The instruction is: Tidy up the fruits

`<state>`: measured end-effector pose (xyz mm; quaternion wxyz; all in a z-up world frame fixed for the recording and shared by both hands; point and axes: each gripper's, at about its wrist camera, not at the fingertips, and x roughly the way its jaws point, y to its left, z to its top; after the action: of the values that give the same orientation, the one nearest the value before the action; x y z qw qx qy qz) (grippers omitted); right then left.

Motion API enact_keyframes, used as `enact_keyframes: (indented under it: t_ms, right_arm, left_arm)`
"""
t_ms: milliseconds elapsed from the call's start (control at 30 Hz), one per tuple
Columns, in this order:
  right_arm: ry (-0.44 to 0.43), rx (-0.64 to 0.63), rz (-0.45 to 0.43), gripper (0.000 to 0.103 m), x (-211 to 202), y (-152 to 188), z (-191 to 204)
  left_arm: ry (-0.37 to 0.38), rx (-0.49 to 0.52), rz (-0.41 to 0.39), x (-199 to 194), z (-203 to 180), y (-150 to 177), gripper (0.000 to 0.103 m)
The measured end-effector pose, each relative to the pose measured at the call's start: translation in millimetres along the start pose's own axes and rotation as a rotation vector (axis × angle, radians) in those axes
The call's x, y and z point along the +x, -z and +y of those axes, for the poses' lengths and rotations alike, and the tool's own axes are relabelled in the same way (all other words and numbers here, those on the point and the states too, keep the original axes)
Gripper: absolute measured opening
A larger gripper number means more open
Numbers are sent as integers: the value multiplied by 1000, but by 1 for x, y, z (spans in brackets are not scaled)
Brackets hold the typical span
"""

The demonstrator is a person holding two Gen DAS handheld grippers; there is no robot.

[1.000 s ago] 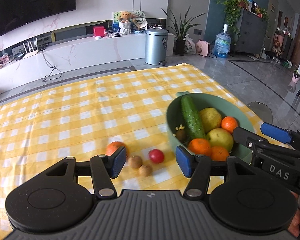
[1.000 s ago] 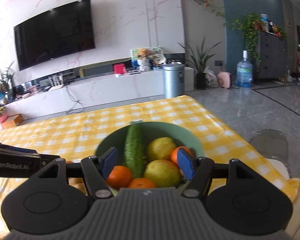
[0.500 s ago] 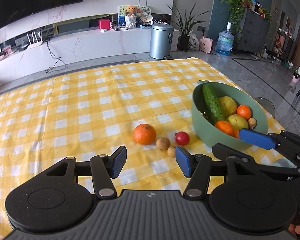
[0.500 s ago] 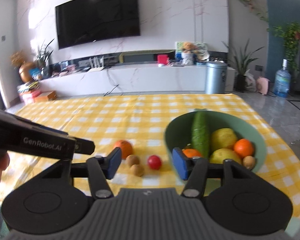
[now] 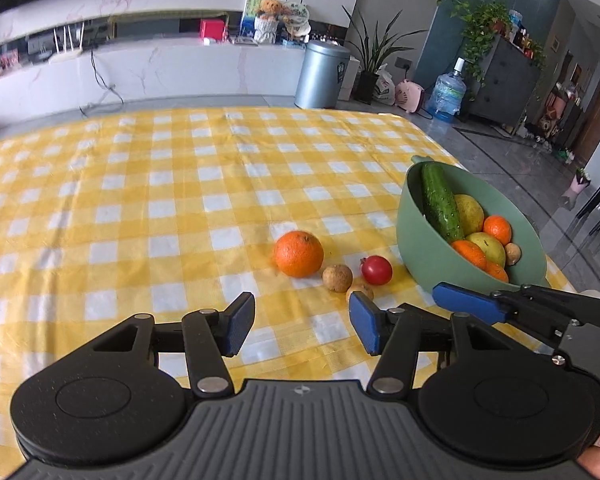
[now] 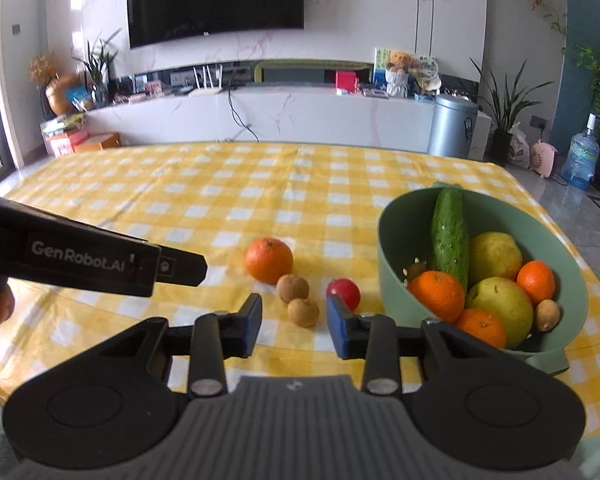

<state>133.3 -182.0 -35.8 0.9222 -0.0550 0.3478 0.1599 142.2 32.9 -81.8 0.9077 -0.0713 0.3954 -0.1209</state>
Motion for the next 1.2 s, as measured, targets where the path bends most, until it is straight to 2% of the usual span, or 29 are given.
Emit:
enact_keyframes:
  t_ms: [233, 467, 633, 867, 967, 1200]
  right_arm:
    - [-11, 30, 57, 26, 23, 1, -3]
    - [-21, 105, 100, 26, 48, -8, -9]
    - [-10, 156, 142, 26, 65, -12, -15]
    - [-26, 192, 178, 26, 81, -15, -18]
    - [-27, 201, 196, 22, 86, -14, -20]
    - [-18, 221, 184, 22, 82, -13, -22]
  left_arm:
    - [13, -50, 43, 25, 13, 7, 55]
    - [24, -87, 20, 35, 19, -8, 54]
    - [5, -41, 29, 55, 16, -21, 54]
    - [21, -15, 34, 73, 14, -25, 54]
    - [33, -23, 31, 78, 15, -27, 54]
    - [45, -44, 25, 85, 15, -27, 54]
